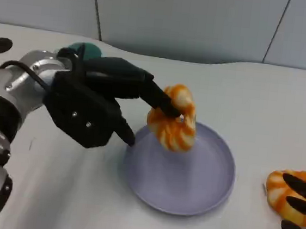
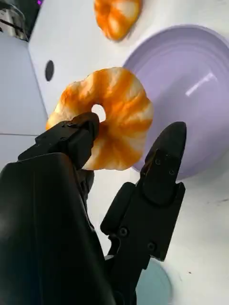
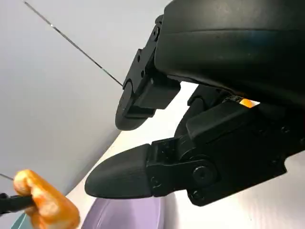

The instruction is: Grasp the bread from the table and place it into the plate.

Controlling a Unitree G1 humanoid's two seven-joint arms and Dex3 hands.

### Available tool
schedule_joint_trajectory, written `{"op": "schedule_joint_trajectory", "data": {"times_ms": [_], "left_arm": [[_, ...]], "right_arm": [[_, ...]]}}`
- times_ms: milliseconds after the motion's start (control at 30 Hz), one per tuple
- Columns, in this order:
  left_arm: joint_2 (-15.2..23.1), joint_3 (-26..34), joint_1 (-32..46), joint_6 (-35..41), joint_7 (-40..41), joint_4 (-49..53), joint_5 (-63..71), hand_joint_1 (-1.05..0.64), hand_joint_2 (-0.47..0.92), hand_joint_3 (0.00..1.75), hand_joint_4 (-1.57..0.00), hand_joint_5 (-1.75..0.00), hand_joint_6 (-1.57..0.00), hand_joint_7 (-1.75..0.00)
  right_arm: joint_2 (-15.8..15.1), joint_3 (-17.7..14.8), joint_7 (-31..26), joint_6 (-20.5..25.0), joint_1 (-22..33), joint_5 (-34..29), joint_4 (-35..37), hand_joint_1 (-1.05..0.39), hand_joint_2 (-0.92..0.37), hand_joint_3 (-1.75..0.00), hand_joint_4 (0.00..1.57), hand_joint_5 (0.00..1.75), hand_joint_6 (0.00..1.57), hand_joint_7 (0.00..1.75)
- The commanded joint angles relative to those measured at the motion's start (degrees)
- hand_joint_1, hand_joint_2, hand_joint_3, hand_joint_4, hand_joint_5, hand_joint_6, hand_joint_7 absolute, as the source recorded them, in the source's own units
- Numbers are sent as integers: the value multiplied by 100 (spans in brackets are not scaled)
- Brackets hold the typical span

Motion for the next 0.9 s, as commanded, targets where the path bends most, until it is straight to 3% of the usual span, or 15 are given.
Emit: {"op": "schedule_joint_trajectory", "data": {"times_ms": [33,67,133,167,300,333,367,433,467,500,567,733,900], "left_arm": [[253,129,96,-28,-476,-255,-350,-70,92,13,-38,-68,-55,-5],[291,145,118,-21,-574,-334,-410,-70,92,13,-38,-69,-55,-4],[338,157,149,17,-711,-464,-477,-71,92,14,-33,-109,-63,-7],[350,163,163,38,-757,-511,-500,-71,92,14,-31,-116,-64,-8],[276,123,161,160,-842,-580,-471,-71,92,15,-29,-123,-65,-8],[197,68,131,228,-853,-559,-409,-70,92,15,-19,-138,-45,-64],[123,24,106,309,-889,-529,-372,-69,92,14,-16,-136,-34,-87],[34,-19,82,441,-965,-477,-350,-68,92,14,-19,-120,-33,-84],[8,-35,74,495,-999,-455,-353,-68,92,13,-24,-94,-43,-58],[-34,-60,59,535,-1059,-413,-358,-68,92,13,-27,-82,-50,-43],[-92,-85,43,600,-1172,-359,-381,-67,92,13,-32,-60,-47,-14],[-113,-65,54,613,-1265,-355,-415,-67,92,15,-41,-48,-36,-1],[148,336,287,243,-1159,-456,-858,-68,92,16,-38,-48,-45,-5]], "right_arm": [[-32,-37,-37,-37,21,34,-46,-35,-92,-33,90,0,77,0],[-35,-36,-33,-47,20,37,-41,-35,-92,-33,90,0,77,0],[-40,-32,-30,-67,16,41,-34,-35,-92,-34,91,1,77,0],[-40,-32,-29,-72,15,42,-32,-35,-92,-34,91,1,77,0],[-27,-27,-35,-40,28,23,-59,-35,-92,-34,91,1,77,0],[-15,-21,-37,-11,40,14,-86,-35,-92,-34,92,1,77,0],[-9,-15,-44,-10,46,-1,-96,-35,-92,-34,92,1,77,0],[1,-8,-47,5,55,-15,-115,-35,-92,-34,92,1,77,0],[7,-6,-45,21,60,-17,-127,-36,-92,-34,92,1,77,0],[4,-4,-43,11,58,-21,-125,-36,-92,-34,92,1,77,0],[-13,-3,-37,-62,44,-5,-89,-35,-92,-34,93,1,77,0],[-22,-11,-28,-121,30,23,-46,-35,-92,-34,94,2,77,0],[-13,-4,-15,-82,45,20,-62,-36,-92,-34,93,2,77,0]]}}
